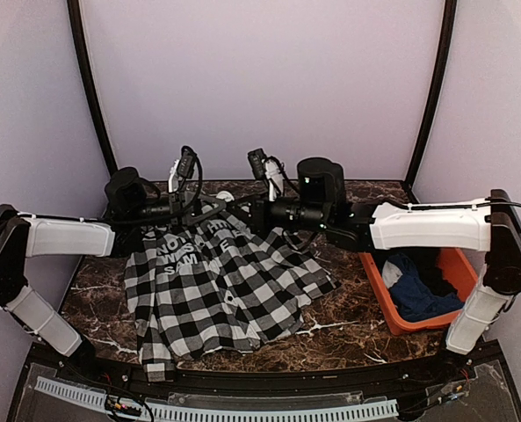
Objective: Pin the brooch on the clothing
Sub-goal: Open the brooch.
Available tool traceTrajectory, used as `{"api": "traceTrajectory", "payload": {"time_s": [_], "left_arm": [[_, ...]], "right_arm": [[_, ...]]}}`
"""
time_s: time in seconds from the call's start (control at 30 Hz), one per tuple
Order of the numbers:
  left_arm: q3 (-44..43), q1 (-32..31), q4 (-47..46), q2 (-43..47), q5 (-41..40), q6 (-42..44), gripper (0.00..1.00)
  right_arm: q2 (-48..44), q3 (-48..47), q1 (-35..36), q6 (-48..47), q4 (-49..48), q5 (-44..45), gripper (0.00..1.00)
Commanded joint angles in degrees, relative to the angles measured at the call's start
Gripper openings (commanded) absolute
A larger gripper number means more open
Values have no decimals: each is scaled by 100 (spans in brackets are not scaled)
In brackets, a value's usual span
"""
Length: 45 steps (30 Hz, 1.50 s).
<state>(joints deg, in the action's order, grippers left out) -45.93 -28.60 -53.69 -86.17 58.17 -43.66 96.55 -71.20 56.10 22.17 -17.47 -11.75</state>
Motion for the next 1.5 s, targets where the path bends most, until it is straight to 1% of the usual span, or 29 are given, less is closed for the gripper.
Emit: {"api": "traceTrajectory", "payload": {"time_s": [0.0, 0.13, 0.2, 0.27, 0.47, 0.63, 0.8, 1.1, 1.3, 1.47], "left_arm": [[92, 86, -1190, -124, 103, -878, 37], [112, 150, -2175, -577, 120, -1749, 31], [119, 171, -2477, -718, 83, -2012, 29], [124, 189, -2541, -765, 50, -2087, 29], [178, 232, -2238, -641, -46, -1851, 34], [178, 248, -2185, -690, -75, -1874, 36], [156, 257, -2168, -754, -78, -1896, 30], [140, 258, -1840, -720, -108, -1693, 19], [136, 258, -1548, -643, -141, -1479, 15], [128, 256, -1103, -484, -202, -1133, 12]], "right_arm": [[-65, 217, -61, -111, -123, 266, 0], [-45, 256, -26, -325, -69, 469, 0], [-28, 256, -2, -460, -45, 562, 0], [-10, 260, 13, -556, -39, 622, 0], [35, 322, 43, -702, -74, 726, 0], [56, 289, 102, -884, -68, 823, 0], [81, 210, 174, -1044, -21, 934, 0], [126, 18, 281, -1199, 104, 1026, 0], [158, -83, 363, -1269, 170, 1100, 0], [220, -213, 420, -1278, 201, 1097, 0]]}}
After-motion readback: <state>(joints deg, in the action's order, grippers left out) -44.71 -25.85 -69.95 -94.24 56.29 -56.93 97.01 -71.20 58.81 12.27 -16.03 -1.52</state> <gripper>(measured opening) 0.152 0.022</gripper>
